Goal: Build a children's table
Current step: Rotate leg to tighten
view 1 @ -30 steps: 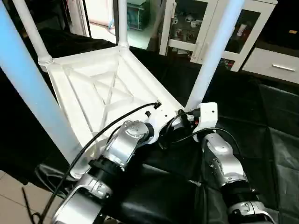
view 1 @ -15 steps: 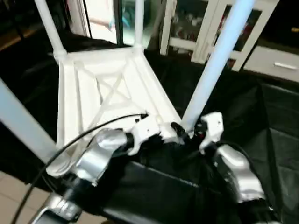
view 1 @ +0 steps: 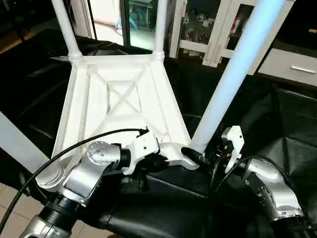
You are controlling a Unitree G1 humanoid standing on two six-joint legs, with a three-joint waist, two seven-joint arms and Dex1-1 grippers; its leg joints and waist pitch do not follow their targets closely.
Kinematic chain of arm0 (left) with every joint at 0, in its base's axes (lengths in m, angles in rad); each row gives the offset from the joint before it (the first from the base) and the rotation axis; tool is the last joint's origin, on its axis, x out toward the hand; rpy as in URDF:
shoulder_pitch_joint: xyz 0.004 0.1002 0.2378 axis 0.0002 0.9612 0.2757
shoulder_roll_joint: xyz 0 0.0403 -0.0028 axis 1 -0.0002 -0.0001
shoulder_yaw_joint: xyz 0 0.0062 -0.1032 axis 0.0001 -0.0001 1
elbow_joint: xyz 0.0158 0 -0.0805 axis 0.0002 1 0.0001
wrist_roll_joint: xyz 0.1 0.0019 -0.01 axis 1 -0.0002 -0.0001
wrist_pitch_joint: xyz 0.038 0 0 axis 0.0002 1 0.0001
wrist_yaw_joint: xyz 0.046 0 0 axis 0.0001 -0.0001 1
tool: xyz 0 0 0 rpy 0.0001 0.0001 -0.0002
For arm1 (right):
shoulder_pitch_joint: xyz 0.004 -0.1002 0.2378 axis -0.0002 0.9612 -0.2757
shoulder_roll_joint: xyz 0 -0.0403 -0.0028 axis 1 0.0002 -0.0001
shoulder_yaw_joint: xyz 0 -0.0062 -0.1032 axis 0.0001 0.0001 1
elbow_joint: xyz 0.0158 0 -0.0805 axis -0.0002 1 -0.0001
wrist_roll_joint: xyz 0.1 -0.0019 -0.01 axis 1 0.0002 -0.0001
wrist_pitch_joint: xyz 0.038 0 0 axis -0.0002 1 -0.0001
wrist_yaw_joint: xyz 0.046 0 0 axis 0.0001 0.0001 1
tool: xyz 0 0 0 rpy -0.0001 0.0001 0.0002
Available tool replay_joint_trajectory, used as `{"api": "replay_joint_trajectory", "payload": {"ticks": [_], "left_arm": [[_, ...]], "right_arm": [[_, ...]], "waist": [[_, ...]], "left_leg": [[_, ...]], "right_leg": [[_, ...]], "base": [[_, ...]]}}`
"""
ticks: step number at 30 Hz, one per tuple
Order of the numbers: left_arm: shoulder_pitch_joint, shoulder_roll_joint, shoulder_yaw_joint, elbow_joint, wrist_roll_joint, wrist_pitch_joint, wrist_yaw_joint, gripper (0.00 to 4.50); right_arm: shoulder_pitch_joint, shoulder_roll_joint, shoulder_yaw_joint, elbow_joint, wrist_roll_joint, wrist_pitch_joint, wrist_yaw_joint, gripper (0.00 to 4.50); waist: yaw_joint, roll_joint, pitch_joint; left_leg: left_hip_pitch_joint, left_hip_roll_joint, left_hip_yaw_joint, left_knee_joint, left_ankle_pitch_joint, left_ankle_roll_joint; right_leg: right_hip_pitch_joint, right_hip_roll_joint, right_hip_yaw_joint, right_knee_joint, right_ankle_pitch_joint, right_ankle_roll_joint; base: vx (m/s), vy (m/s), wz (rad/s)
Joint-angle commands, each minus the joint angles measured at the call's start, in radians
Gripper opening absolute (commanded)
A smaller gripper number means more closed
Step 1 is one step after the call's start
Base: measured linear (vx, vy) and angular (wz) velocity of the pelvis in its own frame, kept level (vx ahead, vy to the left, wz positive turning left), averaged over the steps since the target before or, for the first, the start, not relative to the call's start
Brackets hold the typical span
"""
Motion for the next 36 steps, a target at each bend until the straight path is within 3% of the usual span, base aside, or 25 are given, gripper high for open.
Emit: {"api": "replay_joint_trajectory", "payload": {"ticks": [1,8,17,29,30,31,34,36], "left_arm": [[0.034,-0.019,-0.018,-0.014,-0.071,0.002,-0.04,0.0],[0.028,-0.019,-0.017,-0.017,-0.067,0.012,-0.041,0.0],[0.027,-0.018,-0.018,-0.017,-0.065,0.016,-0.041,0.0],[0.019,-0.018,-0.023,0.012,-0.024,0.022,-0.006,0.0],[-0.006,-0.042,-0.018,0.059,0.014,0.037,0.063,0.0],[-0.006,-0.042,-0.018,0.059,0.014,0.037,0.063,0.0],[-0.067,-0.105,0.0,0.156,0.064,0.073,0.193,0.0],[-0.132,-0.174,0.022,0.241,0.09,0.112,0.312,0.0]], "right_arm": [[0.006,-0.025,0.016,0.023,-0.035,-0.003,0.014,4.25],[-0.024,-0.027,0.031,0.081,-0.07,-0.032,0.019,3.69],[-0.037,-0.012,0.009,0.096,-0.056,-0.052,0.013,2.94],[-0.022,0.01,-0.009,0.12,-0.083,-0.089,-0.067,2.73],[-0.04,0.03,-0.024,0.155,-0.137,-0.074,-0.209,2.72],[-0.04,0.03,-0.024,0.155,-0.137,-0.074,-0.209,2.72],[-0.076,0.077,-0.049,0.213,-0.204,-0.023,-0.44,2.72],[-0.102,0.121,-0.057,0.253,-0.237,0.013,-0.583,2.72]], "waist": [[0.004,-0.014,-0.046],[0.003,-0.017,-0.046],[-0.001,-0.018,-0.047],[-0.002,-0.017,-0.053],[-0.003,-0.016,-0.052],[-0.005,-0.016,-0.05],[-0.009,-0.017,-0.051],[-0.013,-0.014,-0.047]], "left_leg": [[0.0,0.095,-0.042,-0.084,-0.151,0.099],[0.0,0.095,-0.042,-0.083,-0.142,0.102],[-0.001,0.095,-0.043,-0.083,-0.148,0.096],[0.001,0.095,-0.041,-0.078,-0.12,0.109],[0.001,0.093,-0.04,-0.079,-0.119,0.105],[0.001,0.094,-0.041,-0.08,-0.122,0.097],[0.002,0.092,-0.045,-0.086,-0.177,0.048],[0.009,0.088,-0.045,-0.087,-0.232,0.012]], "right_leg": [[0.039,-0.078,0.052,-0.069,-0.257,-0.239],[0.039,-0.078,0.052,-0.068,-0.255,-0.243],[0.04,-0.078,0.052,-0.068,-0.262,-0.239],[0.042,-0.077,0.051,-0.062,-0.223,-0.259],[0.04,-0.075,0.051,-0.063,-0.224,-0.258],[0.038,-0.074,0.051,-0.065,-0.236,-0.255],[0.04,-0.078,0.05,-0.075,-0.336,-0.223],[0.03,-0.075,0.052,-0.086,-0.407,-0.196]], "base": [[0.0,0.0,0.0],[0.0,0.0,0.0],[0.0,0.0,0.0],[0.0,0.0,0.0],[0.0,0.0,0.0],[0.0,0.0,0.0],[0.0,0.0,0.0],[0.0,0.0,0.0]]}}
